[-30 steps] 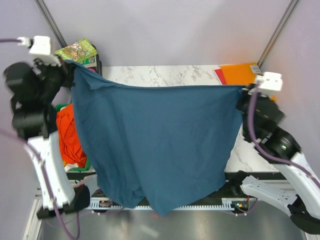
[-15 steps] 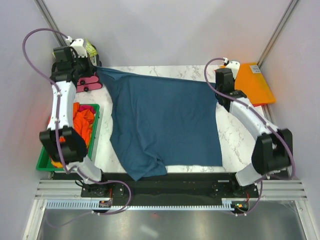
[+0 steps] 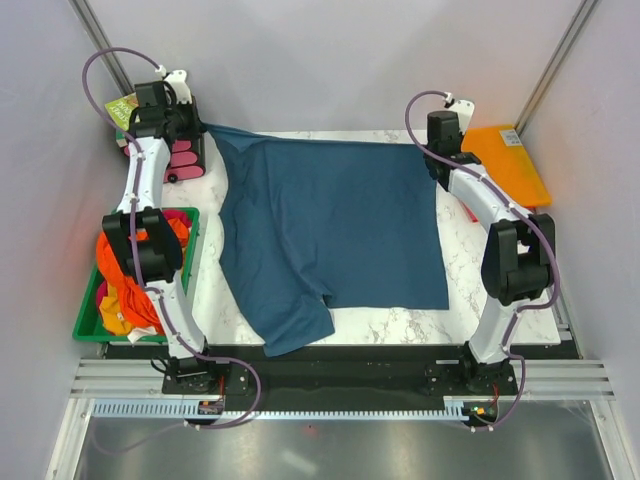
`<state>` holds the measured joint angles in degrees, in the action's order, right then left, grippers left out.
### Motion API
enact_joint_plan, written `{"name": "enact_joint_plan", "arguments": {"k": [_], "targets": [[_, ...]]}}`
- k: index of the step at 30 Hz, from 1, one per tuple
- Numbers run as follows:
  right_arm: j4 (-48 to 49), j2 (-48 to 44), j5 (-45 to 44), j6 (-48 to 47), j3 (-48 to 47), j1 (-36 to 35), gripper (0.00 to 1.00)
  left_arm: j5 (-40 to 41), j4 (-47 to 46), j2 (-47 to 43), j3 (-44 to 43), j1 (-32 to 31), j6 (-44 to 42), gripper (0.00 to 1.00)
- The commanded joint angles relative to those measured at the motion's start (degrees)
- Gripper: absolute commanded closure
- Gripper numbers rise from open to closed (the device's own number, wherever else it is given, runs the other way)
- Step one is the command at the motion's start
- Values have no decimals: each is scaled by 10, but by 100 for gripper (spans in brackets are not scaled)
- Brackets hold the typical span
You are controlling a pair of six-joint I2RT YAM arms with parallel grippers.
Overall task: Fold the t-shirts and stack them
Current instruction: Flatten out the tshirt
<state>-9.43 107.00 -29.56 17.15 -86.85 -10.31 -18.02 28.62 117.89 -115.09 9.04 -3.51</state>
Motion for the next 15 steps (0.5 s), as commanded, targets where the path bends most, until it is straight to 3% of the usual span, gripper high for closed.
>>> {"name": "enact_joint_plan", "arguments": {"k": [1, 4, 12, 15], "targets": [[29, -42, -7, -15, -73, 11, 100, 36, -13, -29, -100, 9, -6, 98], [22, -110, -6, -27, -92, -16, 100, 24, 13, -94, -108, 10, 9, 98], [-28, -378, -34, -83, -35, -98, 100, -18, 18, -453, 30, 15, 30, 98], [-66, -452, -41, -102, -44, -110, 100, -22, 53, -517, 18, 14, 30, 98]]}}
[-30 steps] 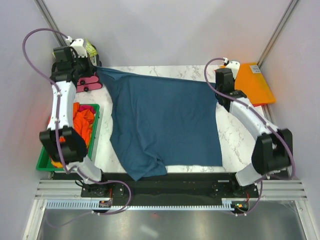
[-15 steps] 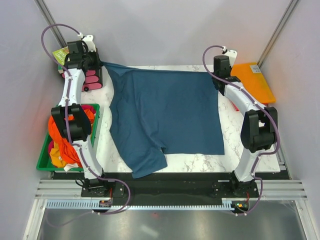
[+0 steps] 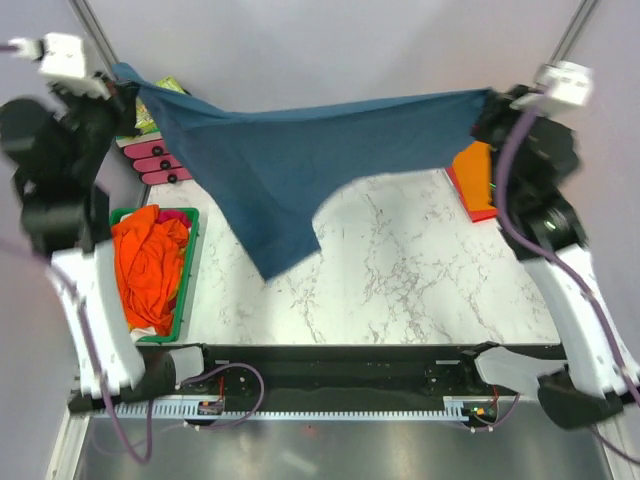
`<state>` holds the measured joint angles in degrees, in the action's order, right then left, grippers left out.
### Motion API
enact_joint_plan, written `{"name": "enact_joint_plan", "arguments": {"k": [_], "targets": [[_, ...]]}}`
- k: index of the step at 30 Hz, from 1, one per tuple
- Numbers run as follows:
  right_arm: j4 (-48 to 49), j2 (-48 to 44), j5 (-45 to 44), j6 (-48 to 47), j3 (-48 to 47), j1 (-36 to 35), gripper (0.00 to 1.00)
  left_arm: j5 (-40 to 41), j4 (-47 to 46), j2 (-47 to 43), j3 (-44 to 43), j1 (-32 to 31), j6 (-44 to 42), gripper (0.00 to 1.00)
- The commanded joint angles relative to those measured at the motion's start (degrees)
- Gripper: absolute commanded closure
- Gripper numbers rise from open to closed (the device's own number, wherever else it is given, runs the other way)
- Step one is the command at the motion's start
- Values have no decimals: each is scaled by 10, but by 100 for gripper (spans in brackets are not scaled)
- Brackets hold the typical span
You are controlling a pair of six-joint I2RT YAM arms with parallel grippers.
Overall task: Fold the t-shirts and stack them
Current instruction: Flatten out the tshirt
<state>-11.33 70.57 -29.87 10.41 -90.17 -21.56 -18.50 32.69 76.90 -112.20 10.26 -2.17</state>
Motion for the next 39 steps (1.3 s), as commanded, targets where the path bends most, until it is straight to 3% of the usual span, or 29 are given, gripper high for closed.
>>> {"name": "enact_joint_plan", "arguments": {"k": [1, 8, 14, 17, 22, 28, 32, 35, 39], "targets": [[-54, -104, -42, -46, -11, -5, 100, -15, 38, -139, -24, 3, 16, 98], [-111, -199, -49, -51, -45, -15, 100, 12, 131, -233, -86, 2, 2, 98], [-116, -227, -70, -57, -34, -21, 100, 98, 161, -238, -136, -41, -38, 98], [-104, -215, -89, -57, 7, -22, 100, 135, 149, -222, -107, -74, -56, 98], [-30, -161, -107, -40, 129, -16, 100, 106, 33, -200, 83, -74, -62, 98], [68, 9, -45, 1, 170, 63, 100, 84, -77, -35, 161, -72, -64, 98], [104, 161, -15, 36, 114, 100, 100, 92, -121, 110, 112, -73, -54, 98], [127, 200, -6, 22, 89, 100, 100, 90, -133, 182, 65, -72, -37, 98], [131, 178, -6, 3, 76, 84, 100, 79, -124, 178, 20, -71, -6, 98]]}}
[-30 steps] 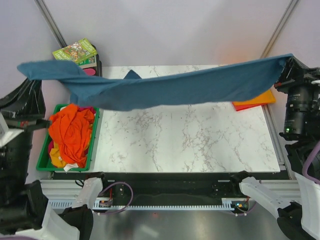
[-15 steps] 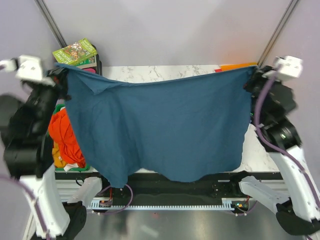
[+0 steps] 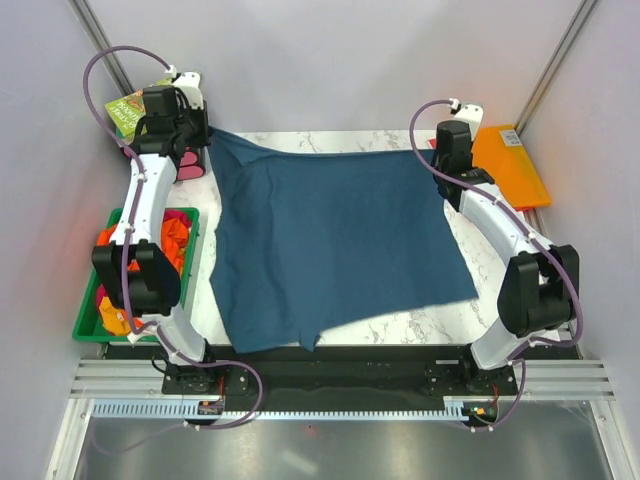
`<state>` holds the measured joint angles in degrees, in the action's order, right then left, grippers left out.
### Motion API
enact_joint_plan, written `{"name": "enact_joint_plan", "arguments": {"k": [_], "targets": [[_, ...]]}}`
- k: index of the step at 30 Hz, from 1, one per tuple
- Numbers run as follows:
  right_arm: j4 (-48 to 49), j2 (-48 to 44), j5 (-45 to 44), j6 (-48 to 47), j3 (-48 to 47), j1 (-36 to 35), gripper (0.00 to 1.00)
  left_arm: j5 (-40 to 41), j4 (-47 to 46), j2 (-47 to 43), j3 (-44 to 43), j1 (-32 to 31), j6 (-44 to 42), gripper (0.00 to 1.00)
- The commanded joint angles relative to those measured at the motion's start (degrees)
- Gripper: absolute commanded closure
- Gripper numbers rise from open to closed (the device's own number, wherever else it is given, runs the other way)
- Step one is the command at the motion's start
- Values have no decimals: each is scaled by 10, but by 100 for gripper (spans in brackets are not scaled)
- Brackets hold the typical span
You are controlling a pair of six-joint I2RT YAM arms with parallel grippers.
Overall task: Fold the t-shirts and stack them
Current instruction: Flatten out the tshirt
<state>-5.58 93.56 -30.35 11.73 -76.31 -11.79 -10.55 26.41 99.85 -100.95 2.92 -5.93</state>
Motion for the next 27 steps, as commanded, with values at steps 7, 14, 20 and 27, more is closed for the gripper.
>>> {"name": "enact_joint_plan", "arguments": {"k": [7, 14, 20, 27], "targets": [[-1, -219, -25, -36, -65, -74, 100, -50, 21, -218, -109, 13, 92, 98], [-105, -376, -47, -57, -98, -92, 100, -20, 119, -435, -144, 14, 60, 98], [-141, -428, -55, -59, -140, -92, 100, 35, 184, -479, -230, -1, 37, 98], [-100, -397, -72, -57, -71, -93, 100, 41, 162, -453, -138, -12, 7, 98]]}}
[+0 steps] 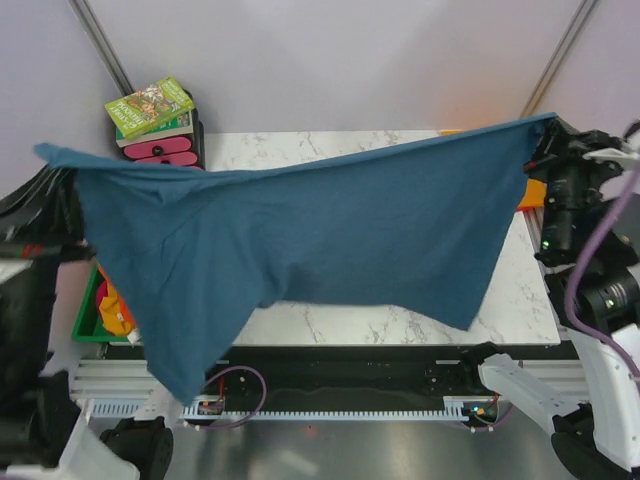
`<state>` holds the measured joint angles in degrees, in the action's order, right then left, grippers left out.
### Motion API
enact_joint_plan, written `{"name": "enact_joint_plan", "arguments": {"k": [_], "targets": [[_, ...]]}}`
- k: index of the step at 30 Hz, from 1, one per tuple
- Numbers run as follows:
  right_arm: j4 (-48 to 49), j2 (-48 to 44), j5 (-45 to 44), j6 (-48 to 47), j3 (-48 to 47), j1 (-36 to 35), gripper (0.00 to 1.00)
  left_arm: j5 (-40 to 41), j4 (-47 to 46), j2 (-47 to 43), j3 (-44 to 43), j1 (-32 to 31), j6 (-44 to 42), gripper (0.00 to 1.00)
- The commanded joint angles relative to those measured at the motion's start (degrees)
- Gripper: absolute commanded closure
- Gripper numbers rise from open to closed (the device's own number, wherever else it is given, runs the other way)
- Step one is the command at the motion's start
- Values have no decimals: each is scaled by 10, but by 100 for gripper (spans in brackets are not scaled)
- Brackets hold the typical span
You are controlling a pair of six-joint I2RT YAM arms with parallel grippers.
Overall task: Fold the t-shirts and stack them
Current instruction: Flatten out the tshirt, then fold the flattened tshirt in 1/3 of the way
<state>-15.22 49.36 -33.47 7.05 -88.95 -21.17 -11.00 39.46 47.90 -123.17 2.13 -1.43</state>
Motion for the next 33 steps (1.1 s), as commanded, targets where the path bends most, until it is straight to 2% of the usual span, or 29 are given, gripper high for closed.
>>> {"name": "enact_joint_plan", "arguments": {"k": [1, 6, 8, 9, 12, 14, 19, 23, 29, 33], "targets": [[5, 52, -42, -10, 68, 2, 100, 42, 4, 69, 113, -4, -43, 98], [98, 130, -13, 21, 193, 32, 100, 13, -103, 113, 330, 2, -72, 98], [128, 167, -3, 33, 220, 49, 100, 3, -160, 164, 382, 7, -79, 98], [148, 215, 11, 54, 234, 57, 100, -2, -178, 184, 420, 7, -90, 98], [196, 323, 23, 72, 232, 75, 100, -8, -237, 298, 447, 6, -98, 98], [213, 401, 26, 75, 220, 82, 100, -3, -263, 385, 424, 6, -94, 98], [222, 521, 28, 69, 140, 97, 100, 11, -308, 524, 356, 1, -95, 98], [205, 614, 29, 64, 56, 108, 100, 41, -291, 625, 231, -4, -100, 98], [186, 671, 27, 76, -10, 119, 100, 63, -247, 737, 82, -10, -114, 98], [178, 686, 29, 99, -13, 135, 100, 74, -228, 788, 13, -13, -122, 98]]}}
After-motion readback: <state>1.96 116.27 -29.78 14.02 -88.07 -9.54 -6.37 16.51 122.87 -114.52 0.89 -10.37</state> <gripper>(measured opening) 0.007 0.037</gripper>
